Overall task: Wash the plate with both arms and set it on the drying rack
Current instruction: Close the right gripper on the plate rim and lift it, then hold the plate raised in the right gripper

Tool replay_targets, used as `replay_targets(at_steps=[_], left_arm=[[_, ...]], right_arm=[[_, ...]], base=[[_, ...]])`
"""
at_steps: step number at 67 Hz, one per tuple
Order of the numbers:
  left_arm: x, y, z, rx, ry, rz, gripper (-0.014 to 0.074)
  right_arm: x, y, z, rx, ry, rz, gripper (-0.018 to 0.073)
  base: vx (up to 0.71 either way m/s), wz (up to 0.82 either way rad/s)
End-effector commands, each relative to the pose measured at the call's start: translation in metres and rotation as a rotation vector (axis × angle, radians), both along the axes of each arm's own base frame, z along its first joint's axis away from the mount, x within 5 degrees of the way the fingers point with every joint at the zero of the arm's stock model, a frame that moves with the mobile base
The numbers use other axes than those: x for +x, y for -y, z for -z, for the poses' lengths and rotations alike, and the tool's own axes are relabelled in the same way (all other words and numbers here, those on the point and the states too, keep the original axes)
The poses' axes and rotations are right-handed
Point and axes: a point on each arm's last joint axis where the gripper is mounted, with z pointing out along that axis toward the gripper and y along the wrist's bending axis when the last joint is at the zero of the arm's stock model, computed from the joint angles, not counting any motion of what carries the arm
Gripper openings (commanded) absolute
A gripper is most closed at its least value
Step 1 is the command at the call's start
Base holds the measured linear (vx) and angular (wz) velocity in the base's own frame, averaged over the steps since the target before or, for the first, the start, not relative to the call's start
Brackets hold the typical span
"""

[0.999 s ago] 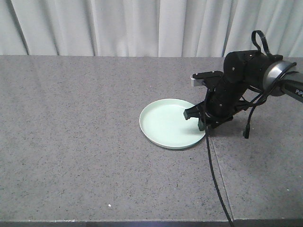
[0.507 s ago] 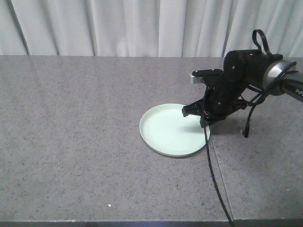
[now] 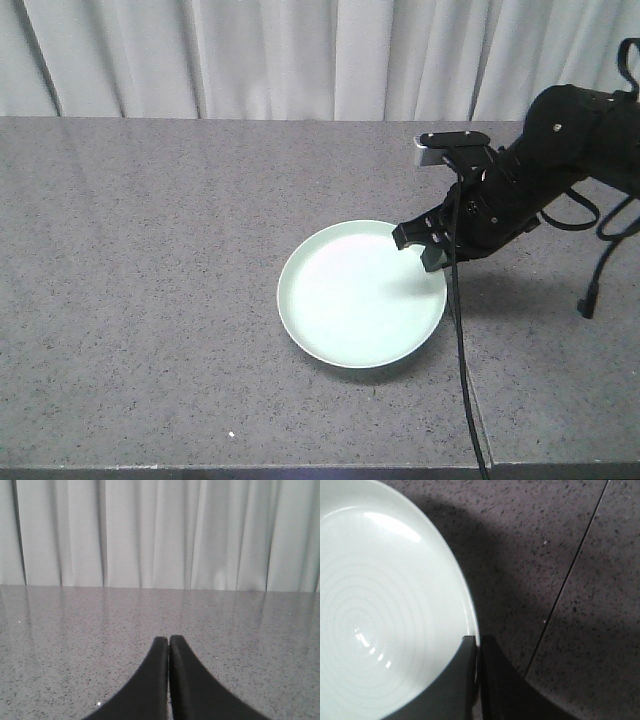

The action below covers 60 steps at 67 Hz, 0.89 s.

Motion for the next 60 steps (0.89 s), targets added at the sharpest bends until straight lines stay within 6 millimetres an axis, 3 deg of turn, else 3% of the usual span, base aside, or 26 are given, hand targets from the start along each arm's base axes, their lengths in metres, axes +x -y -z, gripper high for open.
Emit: replay_targets(at_steps=[1, 15, 32, 60], left_arm=[[-0.003, 0.0, -0.015, -0.005, 0.114, 0.005, -0.0006], [-0.003, 0.0, -0.015, -0.005, 0.114, 0.005, -0.0006], [-0.003, 0.0, -0.015, -0.005, 0.114, 0.005, -0.0006], [-0.003, 0.0, -0.015, -0.005, 0.114, 0.005, -0.0006]], right_arm=[[-0.024, -0.007, -0.04, 0.056, 0.14, -0.045, -0.0002], [-0.063, -0.023, -0.064, 0.085, 0.196, -0.127, -0.0002], [-0.097, -0.042, -0.083, 0.142, 0.184, -0.23, -0.0002], [-0.104, -0.049, -0.084, 0.14, 0.175, -0.265, -0.0001]], base=[[0.0, 0.0], [0.0, 0.0], [0.0, 0.0], [0.0, 0.0]])
